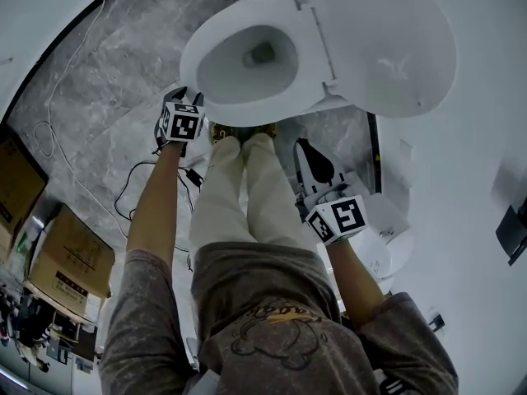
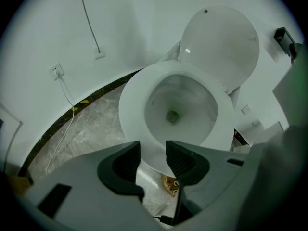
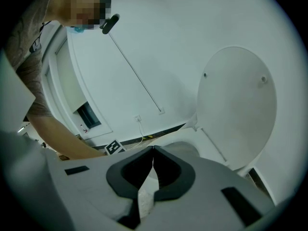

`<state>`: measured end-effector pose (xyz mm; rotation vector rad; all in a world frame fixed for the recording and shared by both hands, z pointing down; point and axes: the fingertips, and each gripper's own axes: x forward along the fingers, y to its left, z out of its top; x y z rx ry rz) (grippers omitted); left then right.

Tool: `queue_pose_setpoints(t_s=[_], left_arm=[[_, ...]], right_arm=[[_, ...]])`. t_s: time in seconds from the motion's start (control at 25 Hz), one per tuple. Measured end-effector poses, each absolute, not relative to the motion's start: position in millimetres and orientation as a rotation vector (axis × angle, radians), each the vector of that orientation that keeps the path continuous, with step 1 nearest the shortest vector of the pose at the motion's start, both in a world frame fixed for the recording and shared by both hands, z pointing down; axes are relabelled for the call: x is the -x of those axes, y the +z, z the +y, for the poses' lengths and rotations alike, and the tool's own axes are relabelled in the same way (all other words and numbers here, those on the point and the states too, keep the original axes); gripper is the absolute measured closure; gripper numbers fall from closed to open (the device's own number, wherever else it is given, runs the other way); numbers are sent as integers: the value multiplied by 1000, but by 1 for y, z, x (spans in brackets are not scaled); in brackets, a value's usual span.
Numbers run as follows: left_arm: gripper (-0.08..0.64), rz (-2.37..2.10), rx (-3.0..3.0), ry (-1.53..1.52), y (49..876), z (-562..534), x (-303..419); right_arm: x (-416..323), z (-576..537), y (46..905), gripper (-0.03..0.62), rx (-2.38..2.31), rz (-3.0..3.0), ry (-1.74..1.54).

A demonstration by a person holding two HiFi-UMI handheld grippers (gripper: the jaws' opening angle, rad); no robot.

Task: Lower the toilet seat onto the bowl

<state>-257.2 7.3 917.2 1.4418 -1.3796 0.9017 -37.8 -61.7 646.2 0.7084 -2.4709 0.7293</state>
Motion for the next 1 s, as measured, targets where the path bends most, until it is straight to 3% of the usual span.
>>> queue_pose_setpoints(t_s=[0.2, 0.36, 1.0], left_arm=[[391, -1396, -1354, 813, 914, 3, 260], [394, -1428, -1422, 785, 865, -18, 260], [411, -1490, -1878, 365, 496, -78, 165]], right_arm=[[33, -71, 635, 566, -720, -2488, 697], [26, -85, 606, 566, -756, -2527, 664], [-8, -102, 419, 566, -859, -2769, 535]])
